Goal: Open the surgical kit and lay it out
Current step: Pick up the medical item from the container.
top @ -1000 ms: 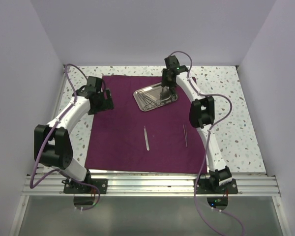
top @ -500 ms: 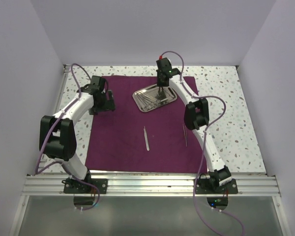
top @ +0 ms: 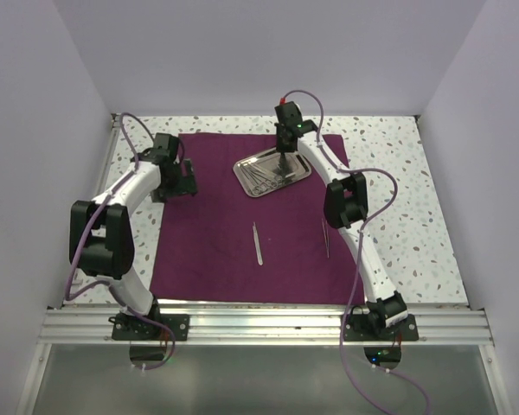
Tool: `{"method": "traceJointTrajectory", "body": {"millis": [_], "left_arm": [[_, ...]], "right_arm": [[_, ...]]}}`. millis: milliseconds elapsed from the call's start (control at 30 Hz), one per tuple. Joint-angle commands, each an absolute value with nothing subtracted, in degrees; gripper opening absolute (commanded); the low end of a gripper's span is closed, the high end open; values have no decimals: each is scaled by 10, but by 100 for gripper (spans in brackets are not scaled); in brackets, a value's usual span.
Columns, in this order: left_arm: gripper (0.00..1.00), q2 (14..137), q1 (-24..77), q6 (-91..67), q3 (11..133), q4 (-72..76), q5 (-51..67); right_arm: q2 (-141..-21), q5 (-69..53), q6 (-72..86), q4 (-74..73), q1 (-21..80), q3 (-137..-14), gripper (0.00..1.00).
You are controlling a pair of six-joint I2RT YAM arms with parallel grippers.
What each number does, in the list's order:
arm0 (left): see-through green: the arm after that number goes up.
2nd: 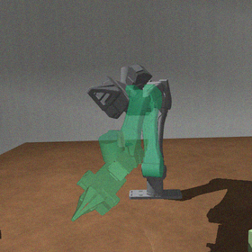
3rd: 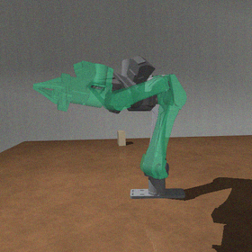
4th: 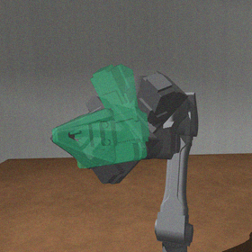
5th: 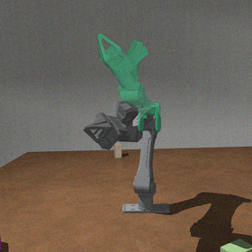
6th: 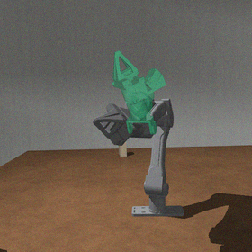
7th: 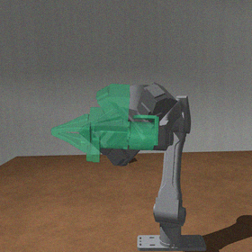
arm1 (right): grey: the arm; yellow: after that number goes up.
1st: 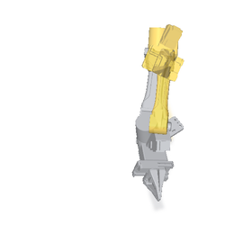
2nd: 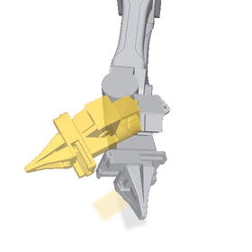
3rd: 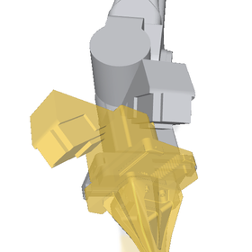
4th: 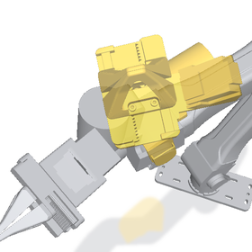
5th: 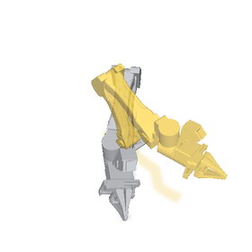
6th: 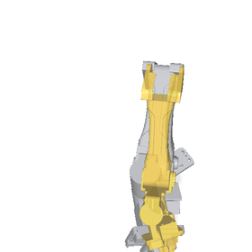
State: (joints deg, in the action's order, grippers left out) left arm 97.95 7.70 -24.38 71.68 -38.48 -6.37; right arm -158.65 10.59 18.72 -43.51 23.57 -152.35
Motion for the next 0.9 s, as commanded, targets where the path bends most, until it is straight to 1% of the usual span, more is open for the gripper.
{"method": "traceJointTrajectory", "body": {"millis": [0, 167, 233, 467, 567, 700, 867], "left_arm": [[88, 989, 65, -229, 733, -372, -55], [88, 999, 65, -231, 743, -374, -44], [88, 998, 64, -232, 748, -374, -46], [88, 986, 65, -235, 742, -366, -43], [88, 977, 65, -235, 738, -363, -41], [88, 963, 65, -236, 729, -355, -36], [88, 947, 65, -238, 715, -347, -31]], "right_arm": [[-1644, 73, 183, -533, 244, -1485, 0], [-1623, 63, 184, -537, 238, -1477, 0], [-1588, 59, 184, -519, 237, -1470, 0], [-1490, 52, 207, -488, 229, -1499, 0], [-1444, 51, 211, -491, 227, -1485, 0], [-1391, 51, 212, -491, 227, -1428, 0], [-1352, 49, 214, -491, 228, -1374, 0]]}}
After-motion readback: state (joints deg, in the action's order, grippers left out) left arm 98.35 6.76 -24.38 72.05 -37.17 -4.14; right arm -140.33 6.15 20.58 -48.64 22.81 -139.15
